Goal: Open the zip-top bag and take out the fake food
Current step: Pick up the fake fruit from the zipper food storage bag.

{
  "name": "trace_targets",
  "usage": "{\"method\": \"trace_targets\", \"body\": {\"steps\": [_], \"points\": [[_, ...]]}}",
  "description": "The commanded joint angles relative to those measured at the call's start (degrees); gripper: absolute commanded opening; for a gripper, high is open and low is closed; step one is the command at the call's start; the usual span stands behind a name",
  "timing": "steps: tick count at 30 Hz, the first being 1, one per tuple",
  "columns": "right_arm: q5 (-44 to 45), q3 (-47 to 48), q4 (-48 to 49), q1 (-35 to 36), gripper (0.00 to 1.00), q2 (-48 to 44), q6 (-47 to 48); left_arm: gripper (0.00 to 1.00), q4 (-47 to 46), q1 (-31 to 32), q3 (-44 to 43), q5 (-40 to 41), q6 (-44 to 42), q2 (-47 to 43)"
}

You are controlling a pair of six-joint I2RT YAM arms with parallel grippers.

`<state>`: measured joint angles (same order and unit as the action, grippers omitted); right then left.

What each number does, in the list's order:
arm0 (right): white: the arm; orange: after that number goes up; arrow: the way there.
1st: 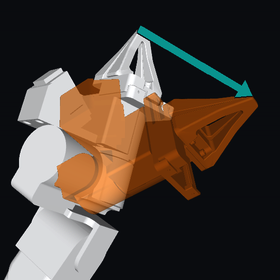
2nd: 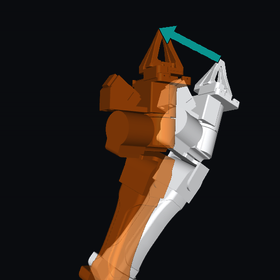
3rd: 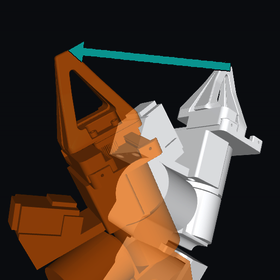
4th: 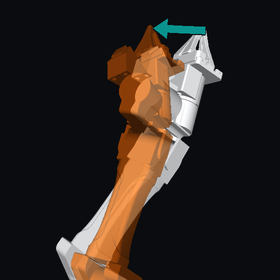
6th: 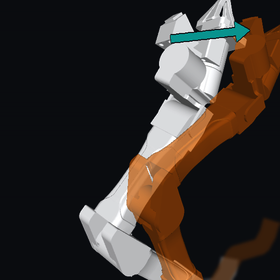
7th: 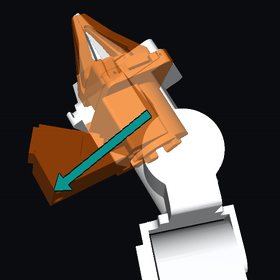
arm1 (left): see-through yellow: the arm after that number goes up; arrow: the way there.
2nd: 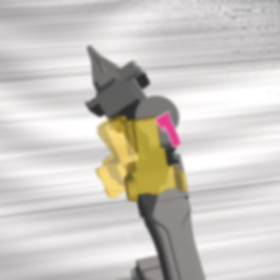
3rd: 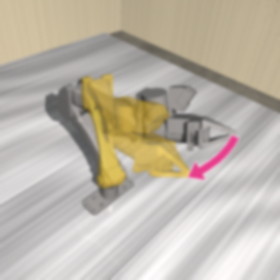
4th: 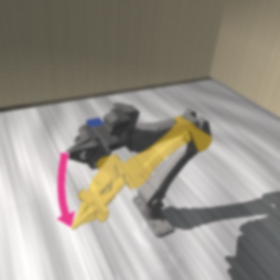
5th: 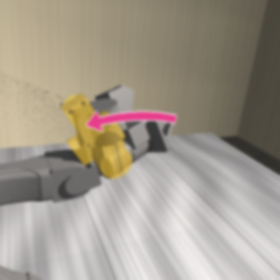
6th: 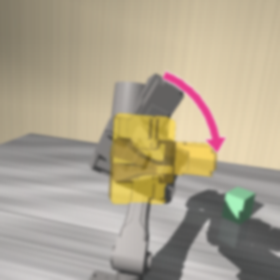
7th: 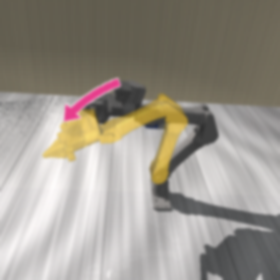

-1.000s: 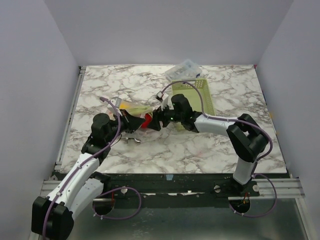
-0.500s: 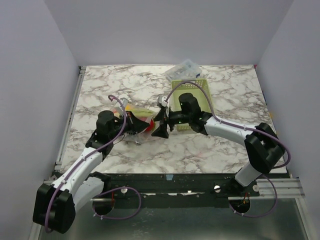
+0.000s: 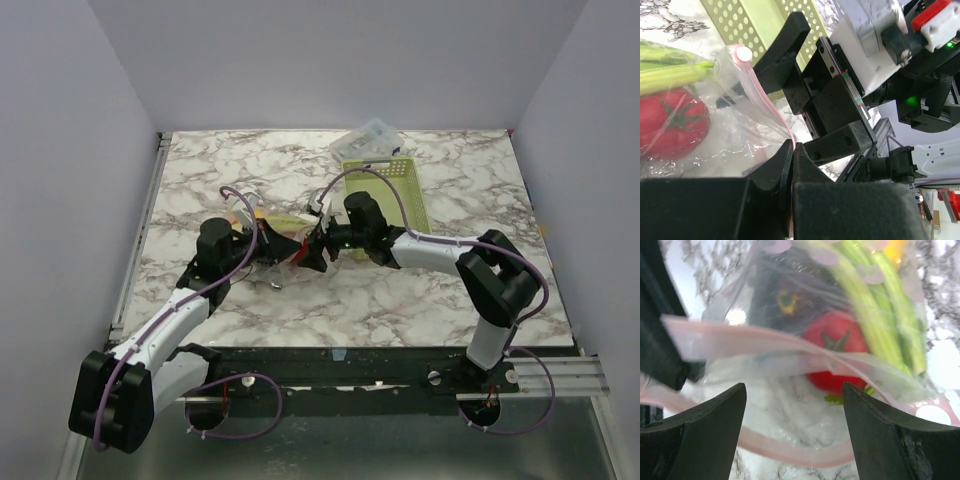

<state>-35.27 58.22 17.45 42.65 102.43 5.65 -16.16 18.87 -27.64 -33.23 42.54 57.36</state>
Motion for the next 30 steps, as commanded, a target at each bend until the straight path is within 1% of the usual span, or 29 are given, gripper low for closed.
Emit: {"method": "trace_targets", "body": {"steps": [1, 4, 5, 7, 9, 11, 14, 15, 19, 21, 22, 23, 26, 27, 30], "points": [[9.15, 3.31, 3.6, 1.3, 0.81, 2.24, -3.21, 0.01, -2.43, 0.2, -1.23, -0.82, -0.49, 0.54], [10.43, 4.41, 2.85, 1.53, 0.83, 3.4, -3.56, 0.14, -0.49, -0.06, -2.18, -2.42, -1.81, -0.2], [10.61, 4.51, 2.76, 1.55, 0.84, 3.54, -3.69, 0.2, 0.4, -0.14, -2.6, -2.53, -2.45, -0.68], [10.81, 4.64, 2.94, 1.55, 0.84, 4.02, -4.18, 0.35, 3.26, -0.33, -3.48, -2.41, -4.3, -2.1], [10.91, 4.96, 2.79, 1.53, 0.85, 4.89, -4.93, 0.47, 6.4, -0.63, -4.51, -1.93, -6.44, -3.74], [11.18, 4.9, 3.39, 1.51, 0.85, 5.63, -5.46, 0.55, 8.88, -0.98, -5.35, -1.75, -8.18, -5.16], [11.33, 4.99, 3.89, 1.55, 0.87, 6.49, -5.47, 0.61, 13.24, -1.67, -6.75, -0.71, -11.22, -7.54], [11.34, 5.06, 3.95, 1.51, 0.88, 6.73, -7.24, 0.64, 14.59, -2.02, -7.04, 0.41, -12.18, -8.74], [10.9, 5.07, 3.92, 1.54, 0.9, 6.77, -7.5, 0.83, 19.55, -5.24, -7.26, 6.81, -15.67, -13.52], [10.1, 4.82, 4.36, 1.42, 0.91, 6.64, -7.5, 0.92, 21.95, -8.24, -7.73, 9.82, -16.42, -14.57], [9.81, 4.88, 4.47, 1.44, 0.91, 6.64, -7.58, 0.95, 22.76, -10.53, -8.03, 11.03, -16.44, -14.28], [9.34, 5.05, 4.39, 1.47, 0.91, 6.79, -7.66, 0.95, 23.69, -12.86, -8.56, 11.82, -16.28, -13.56], [8.66, 6.15, 3.68, 1.49, 0.91, 7.66, -7.76, 0.95, 25.91, -18.29, -11.17, 13.47, -14.99, -7.63], [8.59, 6.61, 3.35, 1.5, 0.91, 7.9, -7.76, 0.95, 26.49, -21.07, -12.49, 13.99, -14.66, -5.21], [8.48, 7.23, 2.88, 1.49, 0.91, 8.3, -7.87, 0.95, 27.49, -23.44, -15.98, 18.15, -14.79, 3.17]]}}
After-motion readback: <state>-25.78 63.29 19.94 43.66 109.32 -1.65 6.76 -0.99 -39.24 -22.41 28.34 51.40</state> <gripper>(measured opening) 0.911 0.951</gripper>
